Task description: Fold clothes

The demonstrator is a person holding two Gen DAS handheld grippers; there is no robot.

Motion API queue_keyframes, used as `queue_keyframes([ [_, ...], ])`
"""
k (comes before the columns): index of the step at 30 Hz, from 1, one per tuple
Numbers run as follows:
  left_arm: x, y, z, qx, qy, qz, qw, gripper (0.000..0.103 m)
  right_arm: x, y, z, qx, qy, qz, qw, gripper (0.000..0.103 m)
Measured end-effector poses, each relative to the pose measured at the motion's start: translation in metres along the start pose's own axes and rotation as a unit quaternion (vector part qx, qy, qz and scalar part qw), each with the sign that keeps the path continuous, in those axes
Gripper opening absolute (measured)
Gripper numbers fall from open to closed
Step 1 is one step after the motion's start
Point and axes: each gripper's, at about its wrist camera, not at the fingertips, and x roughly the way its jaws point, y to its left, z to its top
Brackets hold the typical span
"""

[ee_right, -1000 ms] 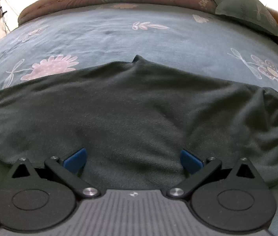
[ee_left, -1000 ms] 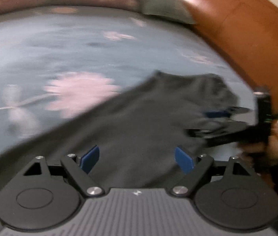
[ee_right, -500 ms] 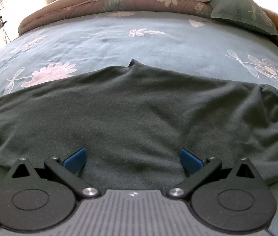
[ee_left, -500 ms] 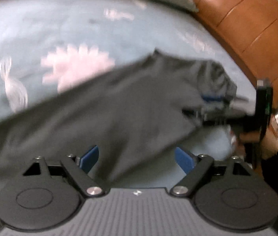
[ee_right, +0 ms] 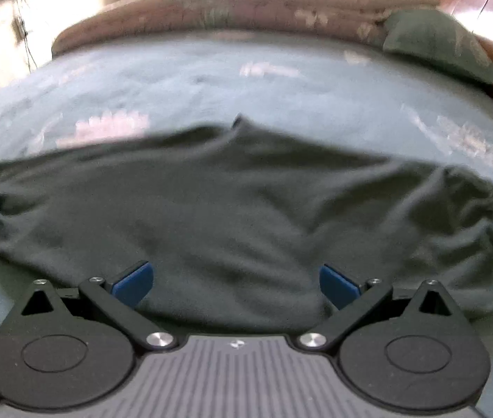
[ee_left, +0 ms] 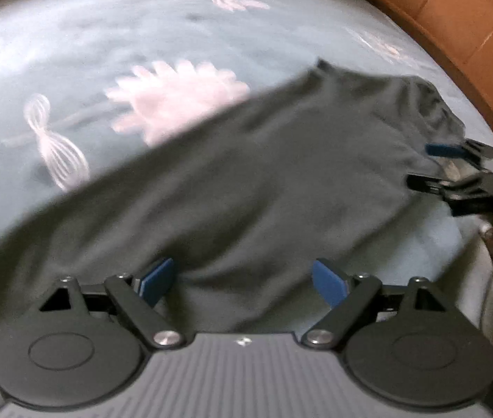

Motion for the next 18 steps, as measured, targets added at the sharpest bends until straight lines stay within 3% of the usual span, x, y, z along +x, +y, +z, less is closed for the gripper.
queue_keyframes([
  [2,-0.005,0.002,0.008,-0.001,-0.012,0.008,0.9999,0.088,-0.002,-0.011,0.008,0.0,-0.024,-0.006,1.0,0.103],
  [6,0.013,-0.005,0.02,-0.006,-0.016,0.002,0.9998,0.088,0.008,-0.055,0.007,0.045,-0.03,-0.037,0.998,0.103],
  [10,0.027,0.011,0.011,-0.038,-0.004,0.013,0.9992,0.088,0.008,-0.105,-0.016,0.082,-0.006,-0.079,0.993,0.103],
  [11,0.026,0.015,0.009,-0.043,-0.006,0.008,0.999,0.088,0.001,-0.109,-0.02,0.077,-0.02,-0.068,0.995,0.103],
  [15,0.02,0.012,0.016,-0.048,-0.003,0.019,0.9987,0.088,-0.01,-0.108,-0.014,0.085,-0.021,-0.092,0.992,0.103],
  [18,0.024,0.008,0.021,-0.039,0.004,0.024,0.999,0.088,-0.004,-0.102,0.001,0.072,-0.043,-0.078,0.993,0.103],
])
